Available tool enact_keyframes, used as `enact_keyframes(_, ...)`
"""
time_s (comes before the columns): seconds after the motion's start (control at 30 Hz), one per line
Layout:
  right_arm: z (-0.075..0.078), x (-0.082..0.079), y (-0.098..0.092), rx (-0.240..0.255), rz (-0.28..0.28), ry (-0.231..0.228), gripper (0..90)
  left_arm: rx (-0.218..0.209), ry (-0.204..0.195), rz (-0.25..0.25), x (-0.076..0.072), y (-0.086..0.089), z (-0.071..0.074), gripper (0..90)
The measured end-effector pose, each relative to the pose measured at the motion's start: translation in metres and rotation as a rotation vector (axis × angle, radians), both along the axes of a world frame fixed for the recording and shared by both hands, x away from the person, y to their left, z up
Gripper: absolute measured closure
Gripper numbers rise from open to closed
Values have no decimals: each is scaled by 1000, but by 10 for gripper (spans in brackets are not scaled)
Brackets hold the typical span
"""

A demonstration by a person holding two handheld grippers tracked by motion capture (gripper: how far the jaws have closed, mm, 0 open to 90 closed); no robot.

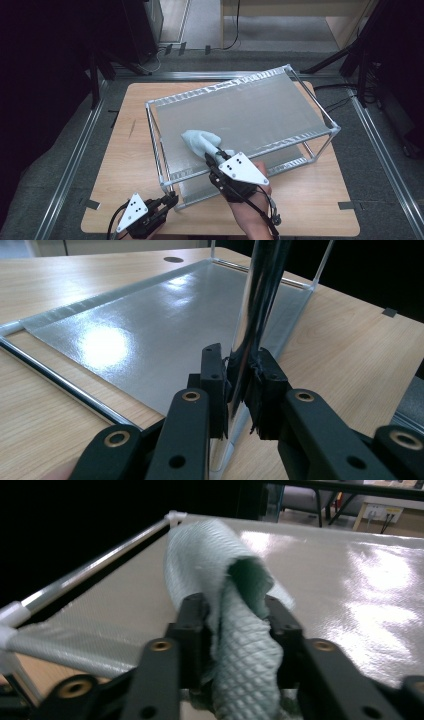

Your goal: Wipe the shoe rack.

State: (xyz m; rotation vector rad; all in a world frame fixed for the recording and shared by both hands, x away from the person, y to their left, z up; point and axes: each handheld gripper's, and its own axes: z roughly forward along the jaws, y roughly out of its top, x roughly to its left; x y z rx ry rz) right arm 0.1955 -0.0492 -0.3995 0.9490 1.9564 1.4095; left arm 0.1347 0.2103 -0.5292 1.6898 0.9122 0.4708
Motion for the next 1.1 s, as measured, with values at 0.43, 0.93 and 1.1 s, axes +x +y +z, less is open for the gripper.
enact_keyframes(0.43,0,-33,60,7,247,-1,841,4,-3,-3,-1,-3,0,800)
enact_keyframes(0.93,-3,15,-68,28,-149,-8,859,7,-4,-11,0,-2,0,800)
enact_keyframes(1.1,-1,30,-118,27,-316,-22,860,5,-4,-6,0,-1,0,801)
